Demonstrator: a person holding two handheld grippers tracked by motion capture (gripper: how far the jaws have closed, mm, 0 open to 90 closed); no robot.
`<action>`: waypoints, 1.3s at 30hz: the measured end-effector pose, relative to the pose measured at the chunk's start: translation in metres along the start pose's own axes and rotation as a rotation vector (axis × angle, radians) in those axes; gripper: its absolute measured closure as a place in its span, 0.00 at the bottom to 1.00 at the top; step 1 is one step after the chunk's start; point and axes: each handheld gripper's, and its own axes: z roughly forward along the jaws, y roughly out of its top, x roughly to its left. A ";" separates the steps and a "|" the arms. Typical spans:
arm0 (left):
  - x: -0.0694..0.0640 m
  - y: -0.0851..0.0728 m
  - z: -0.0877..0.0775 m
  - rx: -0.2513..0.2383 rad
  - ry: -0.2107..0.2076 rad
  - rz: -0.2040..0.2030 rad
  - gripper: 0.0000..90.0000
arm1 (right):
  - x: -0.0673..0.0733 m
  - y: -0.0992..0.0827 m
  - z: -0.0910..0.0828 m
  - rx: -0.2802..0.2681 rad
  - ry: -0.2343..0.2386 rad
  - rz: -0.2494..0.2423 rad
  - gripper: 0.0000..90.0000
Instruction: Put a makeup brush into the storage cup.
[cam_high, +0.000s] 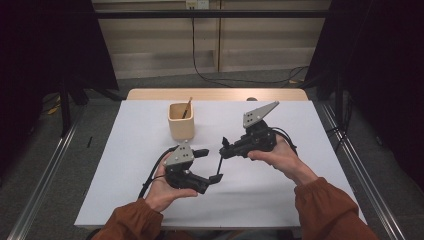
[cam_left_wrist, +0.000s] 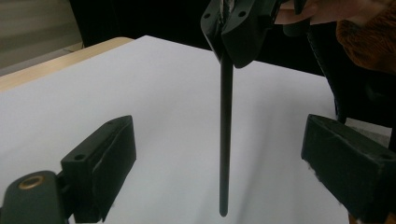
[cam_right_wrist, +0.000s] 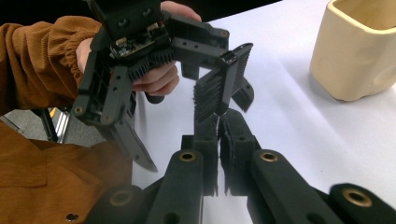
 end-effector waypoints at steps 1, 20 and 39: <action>0.000 0.000 0.001 0.008 -0.001 0.002 0.16 | 0.000 0.000 0.001 0.001 0.002 0.000 0.95; -0.001 0.000 0.007 0.033 -0.001 -0.007 0.72 | 0.001 0.000 0.008 0.015 0.017 -0.012 0.95; 0.001 0.004 0.002 0.010 -0.038 -0.010 0.95 | 0.000 -0.002 0.008 -0.012 0.031 -0.011 0.95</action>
